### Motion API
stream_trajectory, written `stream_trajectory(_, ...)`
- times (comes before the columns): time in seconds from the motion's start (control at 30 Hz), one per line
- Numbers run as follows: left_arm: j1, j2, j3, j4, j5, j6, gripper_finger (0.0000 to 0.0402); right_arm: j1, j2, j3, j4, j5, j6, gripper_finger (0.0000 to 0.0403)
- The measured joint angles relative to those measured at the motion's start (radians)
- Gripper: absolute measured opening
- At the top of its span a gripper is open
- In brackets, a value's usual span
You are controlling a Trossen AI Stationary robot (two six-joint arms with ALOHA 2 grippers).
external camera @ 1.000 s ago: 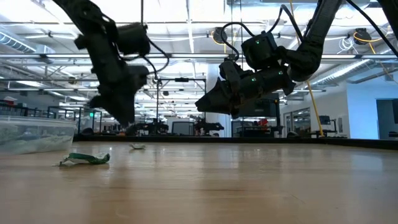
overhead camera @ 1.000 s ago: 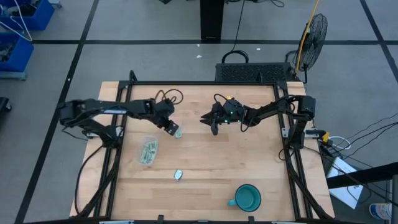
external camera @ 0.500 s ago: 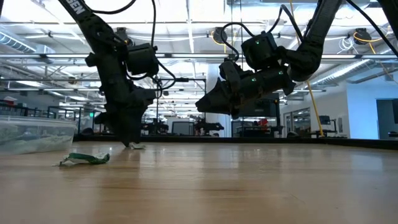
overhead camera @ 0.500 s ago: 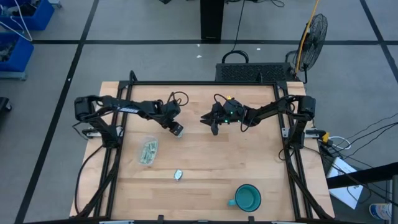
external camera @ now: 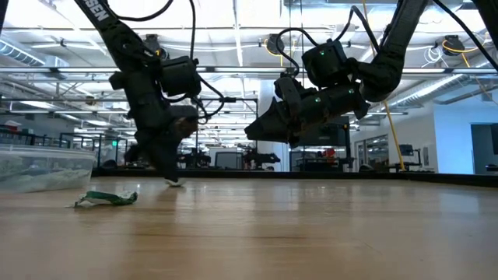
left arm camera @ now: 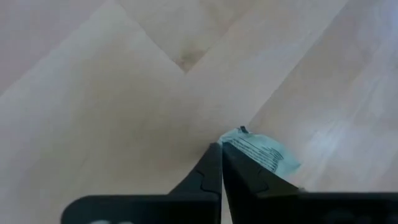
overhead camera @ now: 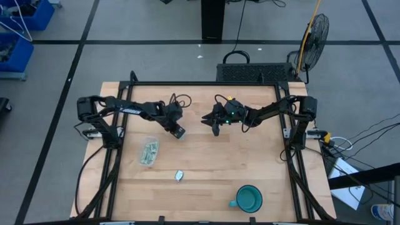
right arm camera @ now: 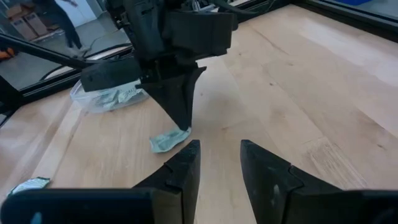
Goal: Pick and place Stevia / Truvia into bins
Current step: Put the light green stevia packet into the transparent bin
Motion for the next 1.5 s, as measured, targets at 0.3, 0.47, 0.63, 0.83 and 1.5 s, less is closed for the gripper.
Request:
stream_trajectory(0.3,-0.006,-0.113,0.002,-0.070,0.146,0.001,0.0003,0.000,0.000,0.000,-0.003,0.000,-0.003,0.0110)
stream_trajectory(0.47,-0.031,-0.327,0.004,-0.239,0.177,0.068,0.0002,0.000,0.000,-0.001,-0.038,0.000,-0.003,0.0110)
stream_trajectory(0.63,-0.085,-0.539,0.003,-0.528,0.156,0.056,0.0001,0.000,0.000,-0.001,-0.083,0.000,-0.005,0.0110)
stream_trajectory(0.83,-0.195,-0.651,0.003,-0.781,0.108,0.010,0.0003,0.000,0.000,-0.002,-0.074,0.000,-0.022,0.0110)
stream_trajectory(1.5,-0.327,-0.461,-0.105,-0.664,-0.008,-0.155,0.0037,-0.001,0.000,-0.002,-0.076,0.105,-0.046,0.0110)
